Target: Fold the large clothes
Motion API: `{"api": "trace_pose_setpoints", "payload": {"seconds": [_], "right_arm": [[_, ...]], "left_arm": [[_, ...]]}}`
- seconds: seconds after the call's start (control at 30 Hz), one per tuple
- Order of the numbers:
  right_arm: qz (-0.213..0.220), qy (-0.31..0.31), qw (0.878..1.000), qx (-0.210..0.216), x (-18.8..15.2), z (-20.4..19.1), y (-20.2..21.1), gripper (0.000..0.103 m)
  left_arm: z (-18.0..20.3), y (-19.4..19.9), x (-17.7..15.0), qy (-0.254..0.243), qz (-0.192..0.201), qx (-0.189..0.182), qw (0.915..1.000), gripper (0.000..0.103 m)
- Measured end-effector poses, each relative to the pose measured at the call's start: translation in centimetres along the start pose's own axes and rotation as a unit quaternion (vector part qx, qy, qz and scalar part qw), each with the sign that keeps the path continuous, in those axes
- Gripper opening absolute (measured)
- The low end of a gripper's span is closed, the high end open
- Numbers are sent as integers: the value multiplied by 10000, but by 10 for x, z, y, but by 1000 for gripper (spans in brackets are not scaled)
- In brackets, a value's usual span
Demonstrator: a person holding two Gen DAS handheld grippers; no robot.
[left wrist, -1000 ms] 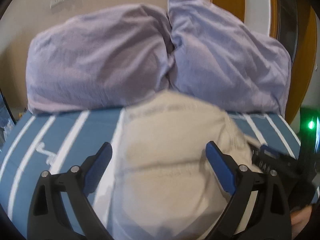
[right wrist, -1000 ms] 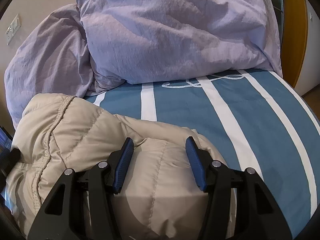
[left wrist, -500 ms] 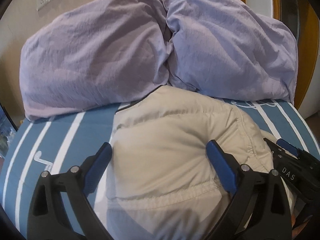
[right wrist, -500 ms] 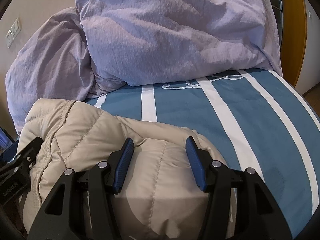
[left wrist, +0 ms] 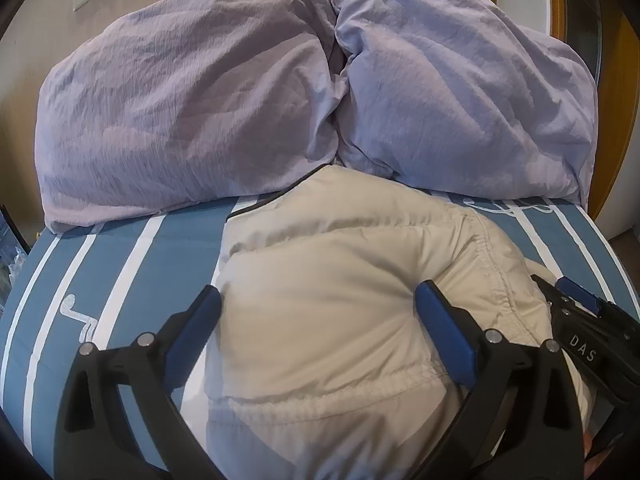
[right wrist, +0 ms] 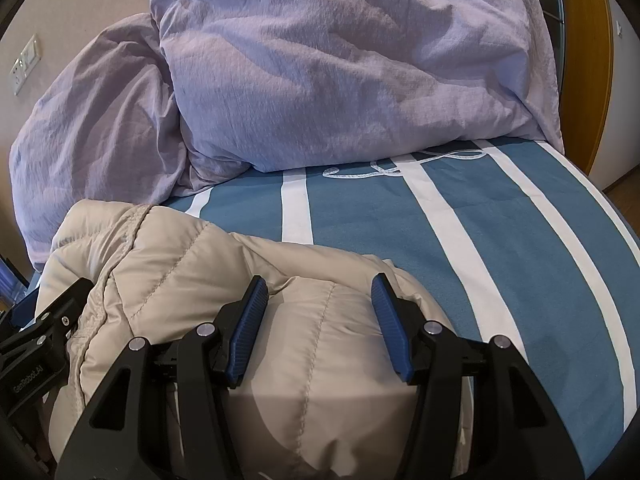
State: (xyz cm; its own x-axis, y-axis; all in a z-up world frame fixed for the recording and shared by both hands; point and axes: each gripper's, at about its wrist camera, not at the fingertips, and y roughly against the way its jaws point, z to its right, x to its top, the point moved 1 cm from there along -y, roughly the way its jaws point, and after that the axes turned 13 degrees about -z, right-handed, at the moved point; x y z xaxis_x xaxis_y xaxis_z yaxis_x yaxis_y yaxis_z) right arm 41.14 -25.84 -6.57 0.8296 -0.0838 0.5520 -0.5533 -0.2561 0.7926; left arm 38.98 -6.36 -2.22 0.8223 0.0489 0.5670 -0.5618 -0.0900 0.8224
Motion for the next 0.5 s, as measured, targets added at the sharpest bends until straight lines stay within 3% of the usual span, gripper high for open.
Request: {"api": "trace_pose_setpoints", "payload": {"seconds": [0.5], "right_arm": [[3, -3, 10000, 14, 0, 1, 0, 57]], "left_arm": [[-1, -3, 1, 34, -63, -51, 10000, 99]]}}
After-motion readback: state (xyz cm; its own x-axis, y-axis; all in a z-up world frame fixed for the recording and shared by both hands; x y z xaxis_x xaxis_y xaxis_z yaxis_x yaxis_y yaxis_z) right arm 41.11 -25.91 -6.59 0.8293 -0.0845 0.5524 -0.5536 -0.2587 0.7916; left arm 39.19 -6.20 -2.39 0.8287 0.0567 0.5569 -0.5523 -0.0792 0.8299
